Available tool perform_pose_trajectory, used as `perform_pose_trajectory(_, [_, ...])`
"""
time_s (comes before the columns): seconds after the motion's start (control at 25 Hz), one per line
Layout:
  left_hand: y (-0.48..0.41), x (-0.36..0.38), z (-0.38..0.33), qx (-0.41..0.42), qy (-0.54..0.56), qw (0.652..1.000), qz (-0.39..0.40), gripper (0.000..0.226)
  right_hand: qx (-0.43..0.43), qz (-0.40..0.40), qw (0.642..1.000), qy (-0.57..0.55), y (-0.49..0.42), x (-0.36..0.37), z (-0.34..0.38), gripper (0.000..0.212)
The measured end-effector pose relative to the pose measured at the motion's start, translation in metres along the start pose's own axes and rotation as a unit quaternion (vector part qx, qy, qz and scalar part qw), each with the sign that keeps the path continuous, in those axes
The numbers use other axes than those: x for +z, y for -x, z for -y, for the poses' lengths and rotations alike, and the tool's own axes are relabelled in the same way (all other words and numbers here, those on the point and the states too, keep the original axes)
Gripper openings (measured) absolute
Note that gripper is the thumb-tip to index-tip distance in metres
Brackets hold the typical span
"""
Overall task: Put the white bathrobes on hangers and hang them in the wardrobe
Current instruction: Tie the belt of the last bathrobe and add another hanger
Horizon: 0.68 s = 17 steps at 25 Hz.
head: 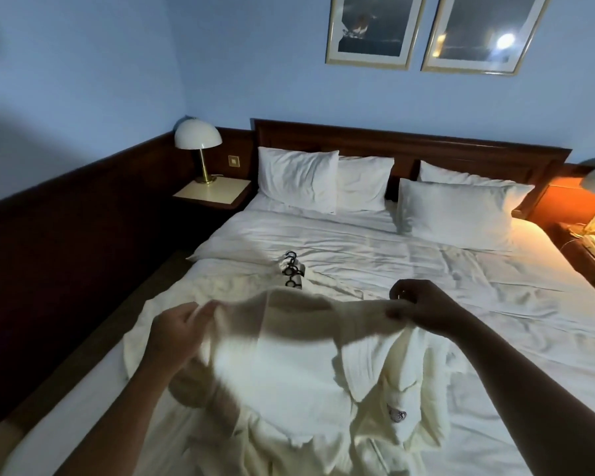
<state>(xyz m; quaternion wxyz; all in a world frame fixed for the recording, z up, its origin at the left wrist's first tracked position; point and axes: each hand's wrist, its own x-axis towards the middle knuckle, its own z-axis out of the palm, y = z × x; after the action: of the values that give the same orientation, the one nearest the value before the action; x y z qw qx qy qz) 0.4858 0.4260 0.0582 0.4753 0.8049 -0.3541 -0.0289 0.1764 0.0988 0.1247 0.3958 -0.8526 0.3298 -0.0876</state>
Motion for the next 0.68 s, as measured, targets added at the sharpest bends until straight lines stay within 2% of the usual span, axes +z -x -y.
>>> perform_pose_trajectory(0.08, [-0.008, 0.001, 0.005, -0.007, 0.011, 0.999, 0.039, 0.053, -0.010, 0.039, 0.999, 0.013, -0.010, 0.001, -0.005, 0.027])
perform_pose_trajectory(0.12, [-0.013, 0.003, 0.013, -0.024, 0.011, 0.998, 0.062, 0.052, -0.015, 0.028, 0.999, 0.015, -0.016, 0.003, -0.007, 0.030])
perform_pose_trajectory(0.16, [-0.017, 0.003, 0.020, -0.044, 0.017, 0.996, 0.081, 0.053, -0.015, -0.017, 1.000, 0.005, -0.021, 0.005, -0.008, 0.030])
perform_pose_trajectory(0.24, [-0.030, 0.004, 0.035, -0.081, 0.031, 0.991, 0.098, 0.064, -0.012, -0.158, 0.987, -0.029, -0.028, 0.016, -0.012, 0.019])
perform_pose_trajectory(0.28, [-0.040, 0.009, 0.042, -0.097, 0.036, 0.989, 0.106, 0.066, -0.006, -0.195, 0.980, -0.032, -0.037, 0.023, -0.020, 0.016])
perform_pose_trajectory(0.32, [-0.051, 0.018, 0.049, -0.119, 0.039, 0.983, 0.132, 0.064, -0.001, -0.185, 0.983, -0.014, -0.052, 0.032, -0.034, 0.018])
perform_pose_trajectory(0.36, [-0.063, 0.031, 0.060, -0.138, 0.037, 0.973, 0.179, 0.055, 0.012, -0.131, 0.991, 0.019, -0.071, 0.043, -0.051, 0.021])
perform_pose_trajectory(0.44, [-0.097, 0.065, 0.093, -0.171, -0.076, 0.923, 0.337, 0.038, 0.075, -0.002, 0.993, 0.087, -0.129, 0.062, -0.099, 0.023])
perform_pose_trajectory(0.52, [-0.151, 0.103, 0.146, -0.187, -0.182, 0.856, 0.446, 0.059, 0.062, -0.022, 0.988, 0.137, -0.206, 0.085, -0.147, 0.028])
perform_pose_trajectory(0.56, [-0.182, 0.127, 0.172, -0.189, -0.189, 0.855, 0.444, 0.067, 0.032, -0.056, 0.984, 0.168, -0.248, 0.099, -0.166, 0.030])
perform_pose_trajectory(0.6, [-0.214, 0.147, 0.195, -0.188, -0.184, 0.887, 0.379, 0.069, 0.021, -0.085, 0.976, 0.197, -0.288, 0.109, -0.177, 0.031])
perform_pose_trajectory(0.68, [-0.282, 0.199, 0.234, -0.160, -0.205, 0.950, 0.174, 0.059, 0.040, -0.161, 0.962, 0.216, -0.381, 0.138, -0.200, 0.031])
